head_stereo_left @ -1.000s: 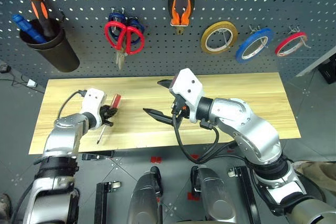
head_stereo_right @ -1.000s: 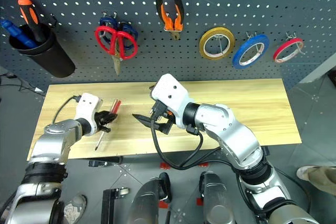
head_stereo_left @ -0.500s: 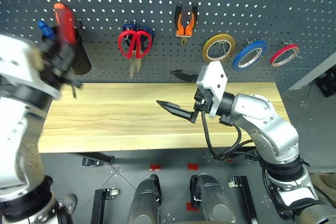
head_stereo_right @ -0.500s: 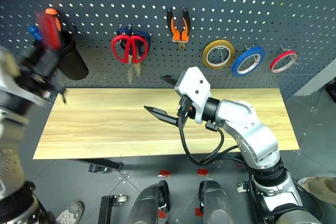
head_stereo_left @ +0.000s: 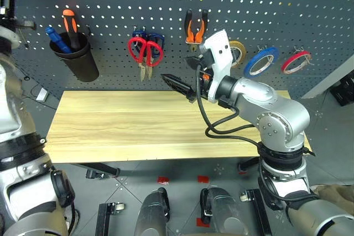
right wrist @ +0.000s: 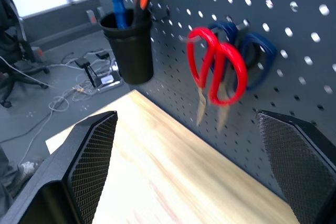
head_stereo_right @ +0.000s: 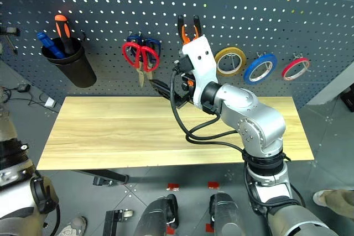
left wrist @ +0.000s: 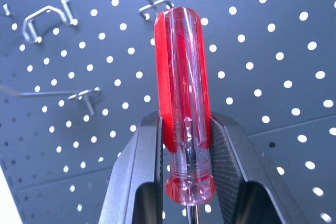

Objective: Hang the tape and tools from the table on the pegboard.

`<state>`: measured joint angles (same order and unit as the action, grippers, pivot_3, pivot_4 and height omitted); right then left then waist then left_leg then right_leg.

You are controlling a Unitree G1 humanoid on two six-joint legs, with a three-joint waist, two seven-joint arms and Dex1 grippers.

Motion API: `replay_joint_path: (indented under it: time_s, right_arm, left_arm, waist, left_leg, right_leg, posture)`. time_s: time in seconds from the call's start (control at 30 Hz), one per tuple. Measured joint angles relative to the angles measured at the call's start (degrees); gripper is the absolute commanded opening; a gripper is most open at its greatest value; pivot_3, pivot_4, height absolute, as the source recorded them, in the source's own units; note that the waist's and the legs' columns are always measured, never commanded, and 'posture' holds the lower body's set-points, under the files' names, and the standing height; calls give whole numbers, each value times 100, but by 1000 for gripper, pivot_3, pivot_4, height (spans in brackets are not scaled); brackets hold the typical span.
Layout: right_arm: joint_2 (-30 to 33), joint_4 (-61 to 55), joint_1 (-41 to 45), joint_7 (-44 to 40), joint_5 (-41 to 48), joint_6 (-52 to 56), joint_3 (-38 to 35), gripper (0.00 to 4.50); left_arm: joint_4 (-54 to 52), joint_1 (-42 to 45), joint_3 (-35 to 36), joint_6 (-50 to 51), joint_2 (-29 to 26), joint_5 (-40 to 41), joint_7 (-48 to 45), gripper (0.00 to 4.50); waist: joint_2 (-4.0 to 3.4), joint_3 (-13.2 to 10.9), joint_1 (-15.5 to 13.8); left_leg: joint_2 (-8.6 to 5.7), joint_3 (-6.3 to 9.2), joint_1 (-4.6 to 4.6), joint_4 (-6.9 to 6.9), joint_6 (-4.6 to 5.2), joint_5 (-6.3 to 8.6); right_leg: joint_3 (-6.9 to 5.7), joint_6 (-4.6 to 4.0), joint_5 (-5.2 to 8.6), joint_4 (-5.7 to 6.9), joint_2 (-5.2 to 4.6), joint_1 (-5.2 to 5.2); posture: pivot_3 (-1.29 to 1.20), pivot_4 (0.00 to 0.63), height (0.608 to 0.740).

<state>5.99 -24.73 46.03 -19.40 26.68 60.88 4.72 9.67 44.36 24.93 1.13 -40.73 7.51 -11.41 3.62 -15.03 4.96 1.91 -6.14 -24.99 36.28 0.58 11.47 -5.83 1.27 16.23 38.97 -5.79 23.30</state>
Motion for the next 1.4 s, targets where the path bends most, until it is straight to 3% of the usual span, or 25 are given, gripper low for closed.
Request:
replay_joint_path:
  time_s: [0.37, 0.57, 0.7, 0.9, 1.07, 1.2, 1.4]
  right_arm:
    - [35, -265, -177, -297, 365, -248, 120, 4500]
    - [28, -290, -178, -305, 373, -380, 230, 4500]
    - [60, -290, -179, -303, 372, -423, 235, 4500]
    - [129, -290, -189, -305, 366, -484, 332, 4500]
    - [239, -288, -273, -300, 355, -550, 335, 4500]
    - [358, -288, -436, -326, 323, -723, 375, 4500]
    - [887, -284, -1007, -436, -7, -1160, 480, 4500]
  left_arm:
    - [2109, 695, -727, -1768, 313, -583, 336, 891]
    - [2274, 521, -810, -2044, 426, -621, 571, 892]
    - [2128, 192, -753, -2061, 541, -580, 718, 2208]
    - [1305, -223, -580, -1987, 606, -582, 1103, 4003]
    - [-236, -762, -739, -1333, 884, -447, 970, 4003]
    - [-1650, -1969, -1130, -216, 1425, -122, 719, 4003]
    - [-2547, -3276, -908, 1332, 1918, -114, 1132, 4003]
  waist:
    - [3, 2, 173]
    - [3, 2, 283]
    - [3, 3, 309]
    - [2, 3, 318]
    - [-1, 8, 299]
    - [-15, 104, 323]
    - [-13, 134, 298]
  left_leg:
    - [4, -5, 1, 7, 2, -1]
    - [6, -6, 1, 11, 2, 0]
    - [7, -5, 1, 18, 2, -1]
    - [10, -5, 0, 27, 3, 0]
    - [9, -3, 0, 42, 6, 2]
    - [9, -10, 7, 50, 11, 6]
    - [55, -3, 16, 71, 10, 6]
  right_leg:
    - [-2, 0, 0, 7, 2, 3]
    - [7, 1, 0, 8, 2, 3]
    - [7, 1, 0, 13, 2, 3]
    - [11, 0, -1, 18, 4, 2]
    - [12, 1, -1, 27, 3, -5]
    - [28, 1, -1, 37, 2, -6]
    - [31, -19, -12, 77, 51, -2]
  posture:
    - [-251, 177, 740]
    - [-250, 181, 740]
    - [-249, 180, 740]
    - [-248, 177, 740]
    - [-235, 170, 740]
    - [-224, 163, 740]
    - [-195, 152, 740]
